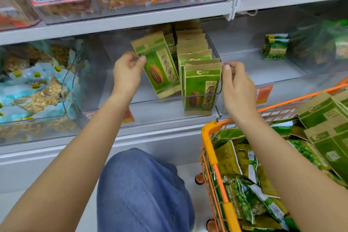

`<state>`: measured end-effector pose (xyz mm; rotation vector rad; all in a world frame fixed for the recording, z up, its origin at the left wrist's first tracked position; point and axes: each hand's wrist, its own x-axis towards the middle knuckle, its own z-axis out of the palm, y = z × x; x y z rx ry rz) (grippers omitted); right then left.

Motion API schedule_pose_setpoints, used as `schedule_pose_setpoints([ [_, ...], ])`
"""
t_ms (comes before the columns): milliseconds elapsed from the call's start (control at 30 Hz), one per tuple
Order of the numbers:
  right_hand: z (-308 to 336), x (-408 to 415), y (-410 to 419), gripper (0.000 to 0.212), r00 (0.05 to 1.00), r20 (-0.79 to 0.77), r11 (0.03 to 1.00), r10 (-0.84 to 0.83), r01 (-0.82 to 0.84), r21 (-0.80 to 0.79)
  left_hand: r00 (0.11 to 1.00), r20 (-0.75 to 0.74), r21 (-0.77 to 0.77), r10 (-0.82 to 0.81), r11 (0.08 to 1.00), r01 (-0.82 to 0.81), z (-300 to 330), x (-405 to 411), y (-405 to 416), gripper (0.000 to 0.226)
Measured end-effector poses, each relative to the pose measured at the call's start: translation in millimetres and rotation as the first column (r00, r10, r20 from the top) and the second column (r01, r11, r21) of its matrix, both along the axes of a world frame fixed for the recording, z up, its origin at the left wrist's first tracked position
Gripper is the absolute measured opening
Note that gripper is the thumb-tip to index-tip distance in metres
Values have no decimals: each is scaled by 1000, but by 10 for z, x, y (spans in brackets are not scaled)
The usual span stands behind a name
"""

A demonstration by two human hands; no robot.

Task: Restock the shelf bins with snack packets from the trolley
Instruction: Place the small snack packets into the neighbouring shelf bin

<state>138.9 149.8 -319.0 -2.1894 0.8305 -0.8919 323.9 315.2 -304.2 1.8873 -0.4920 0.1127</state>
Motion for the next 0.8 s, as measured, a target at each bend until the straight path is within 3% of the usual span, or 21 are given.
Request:
schedule_pose_setpoints([
  [67, -10, -6, 6, 34, 1000, -6, 1000, 2, -3, -4, 992, -74, 192, -100, 975, 113, -74, -34, 6, 15],
  [133, -16, -8, 10, 33, 1000, -15, 1000, 1, -1, -7, 983, -120, 281, -141, 944, 170, -74, -75, -19, 12],
  [200, -18, -7, 6, 32, 1000, -20, 1000, -1, 1, -6, 984, -121, 314, -127, 936, 159, -29, -100, -54, 16],
  [367, -18, -12, -4, 30, 1000, -22, 1000, 1, -1, -12, 980, -123, 306, -156, 933, 187, -36, -73, -95, 65],
  [433, -18, -15, -3, 30, 1000, -24, 1000, 2, -2, -14, 978, -144, 307, -149, 933, 187, -52, -36, -112, 73],
  [567, -25, -10, 5, 30, 1000, -13, 1000, 7, -7, -5, 975, -175, 391, -137, 899, 197, -102, 36, -148, 59],
  [800, -28, -6, 0, 30, 1000, -17, 1000, 10, -10, -1, 983, -182, 278, -36, 957, 87, -177, 208, -166, 50],
])
